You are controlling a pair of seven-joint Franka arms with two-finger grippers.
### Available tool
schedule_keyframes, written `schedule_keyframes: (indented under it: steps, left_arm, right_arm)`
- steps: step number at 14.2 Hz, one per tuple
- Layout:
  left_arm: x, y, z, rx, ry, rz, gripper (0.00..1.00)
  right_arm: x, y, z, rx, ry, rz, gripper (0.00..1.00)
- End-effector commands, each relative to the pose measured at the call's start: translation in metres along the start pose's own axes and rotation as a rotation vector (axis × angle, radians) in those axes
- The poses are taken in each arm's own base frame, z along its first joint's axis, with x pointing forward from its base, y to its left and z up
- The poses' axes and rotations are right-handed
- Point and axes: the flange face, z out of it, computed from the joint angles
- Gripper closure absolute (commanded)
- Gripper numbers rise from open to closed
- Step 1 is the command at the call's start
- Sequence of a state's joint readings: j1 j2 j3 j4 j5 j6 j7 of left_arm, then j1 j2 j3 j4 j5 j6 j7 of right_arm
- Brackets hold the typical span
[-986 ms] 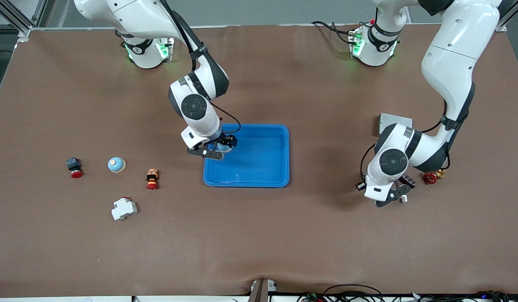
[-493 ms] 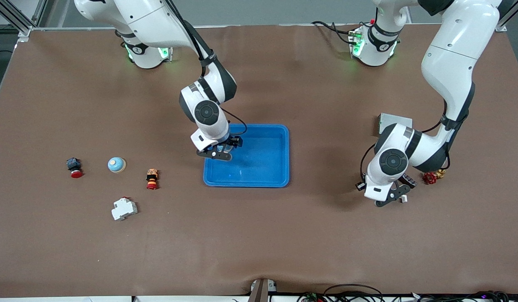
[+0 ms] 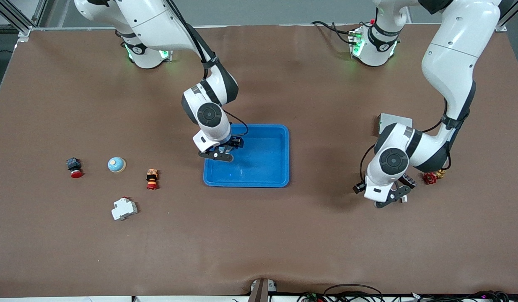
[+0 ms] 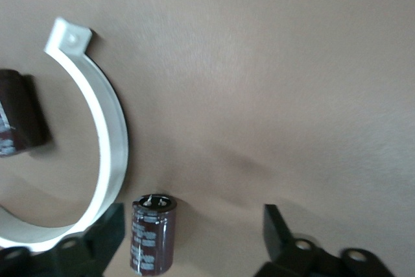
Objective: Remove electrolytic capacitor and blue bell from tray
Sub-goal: 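Grasp the second bell with the right gripper while the left gripper releases the capacitor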
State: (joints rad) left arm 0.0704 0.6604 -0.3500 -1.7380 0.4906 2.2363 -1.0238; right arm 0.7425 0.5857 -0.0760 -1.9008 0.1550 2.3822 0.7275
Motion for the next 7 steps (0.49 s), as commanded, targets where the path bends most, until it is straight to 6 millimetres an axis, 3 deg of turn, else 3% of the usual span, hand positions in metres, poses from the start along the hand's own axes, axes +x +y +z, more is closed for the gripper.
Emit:
schedule_keyframes:
  steps: [1,3,4,5,7]
  left_arm:
    - [0.007,-0.014,-0.054,0.049,0.038,-0.001,0.00]
    - [0.014,-0.021,-0.086,0.049,0.058,0.039,0.00]
    - [0.025,-0.031,-0.096,0.051,0.048,0.027,0.00]
    - [0.032,-0.038,-0.109,0.056,0.049,0.031,0.00]
    - [0.049,-0.058,-0.140,0.059,0.075,0.078,0.00]
  right_arm:
    - [-0.003,-0.010,0.003,-0.006,0.010,0.001,0.00]
    - [-0.004,-0.010,0.003,-0.007,0.009,0.001,0.00]
    - [-0.003,-0.010,0.003,-0.007,0.009,-0.004,0.09]
    - [-0.003,-0.010,0.003,-0.008,0.009,-0.008,0.34]
    - [-0.004,-0.010,0.003,-0.009,0.008,-0.010,0.64]
